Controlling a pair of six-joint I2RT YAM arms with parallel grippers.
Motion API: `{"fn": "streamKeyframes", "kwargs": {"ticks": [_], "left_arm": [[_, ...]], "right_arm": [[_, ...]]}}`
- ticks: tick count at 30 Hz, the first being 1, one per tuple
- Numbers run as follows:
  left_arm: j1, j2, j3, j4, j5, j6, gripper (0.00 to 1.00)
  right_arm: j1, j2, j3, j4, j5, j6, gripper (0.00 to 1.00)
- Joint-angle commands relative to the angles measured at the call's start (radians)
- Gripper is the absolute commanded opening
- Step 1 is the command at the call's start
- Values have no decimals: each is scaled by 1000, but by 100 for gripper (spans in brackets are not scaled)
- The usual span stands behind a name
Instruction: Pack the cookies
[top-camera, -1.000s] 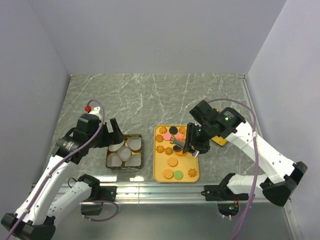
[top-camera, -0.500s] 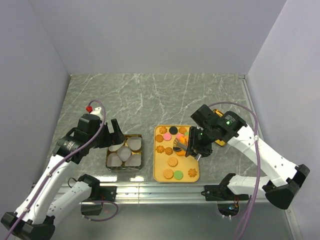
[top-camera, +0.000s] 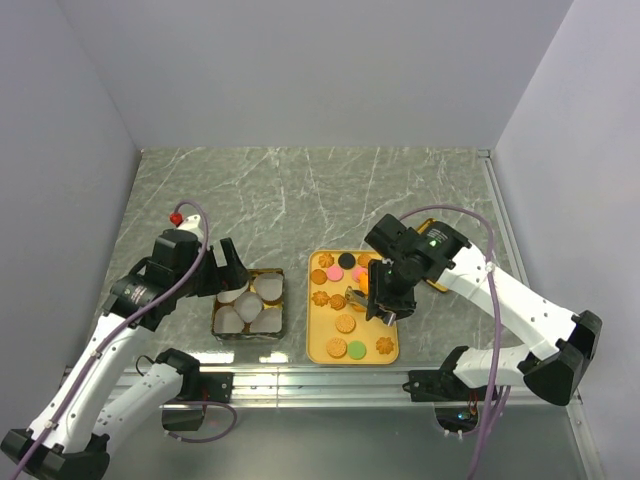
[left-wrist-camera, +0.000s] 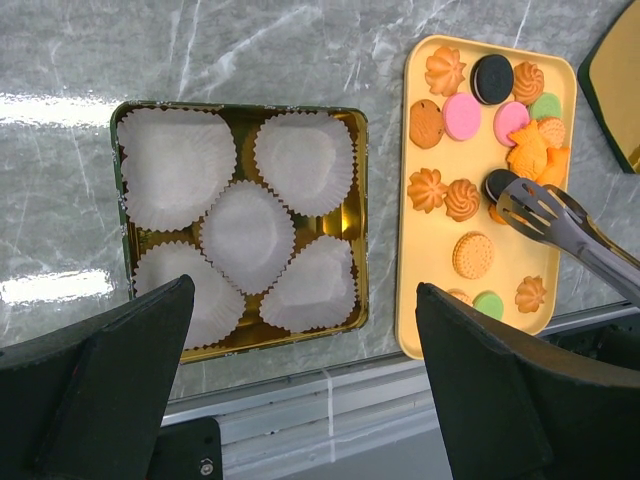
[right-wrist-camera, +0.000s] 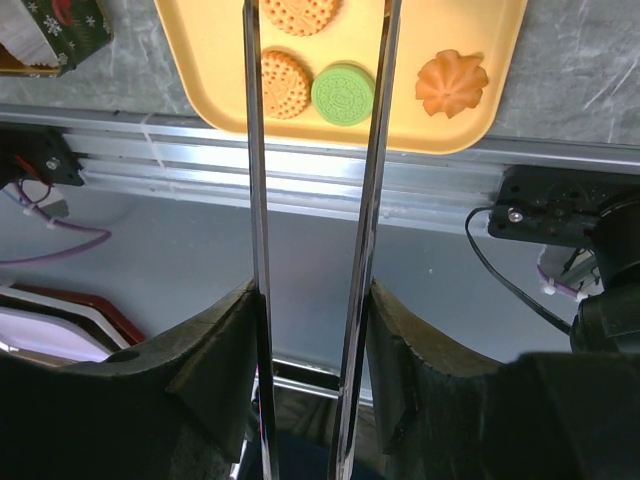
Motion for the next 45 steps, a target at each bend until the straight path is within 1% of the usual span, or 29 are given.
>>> {"fn": "streamKeyframes", "kwargs": {"ticks": [1,11,23,27,35,45], "left_arm": [[-5,-16,-3,30,-6,5,99],[-5,-21,-4,30,-10,2,99],[-5,-22,-7,33,-13,-1,99],[-5,-19,-9,34,-12,-1,99],[-3,-22,-9,40,-1,2,99],[-5,-16,-10,40,5,3,99]], "right_arm": [[10,10,-2,-51,27,-5,51],[18,50,13,-38,27,-19,50],[29,80,30,-38,22,-31,40],[30,83,70,-54,31,-29,37],[30,102,185,-92,42,-16,36],[33,136,274,-51,10,-12,34]]}}
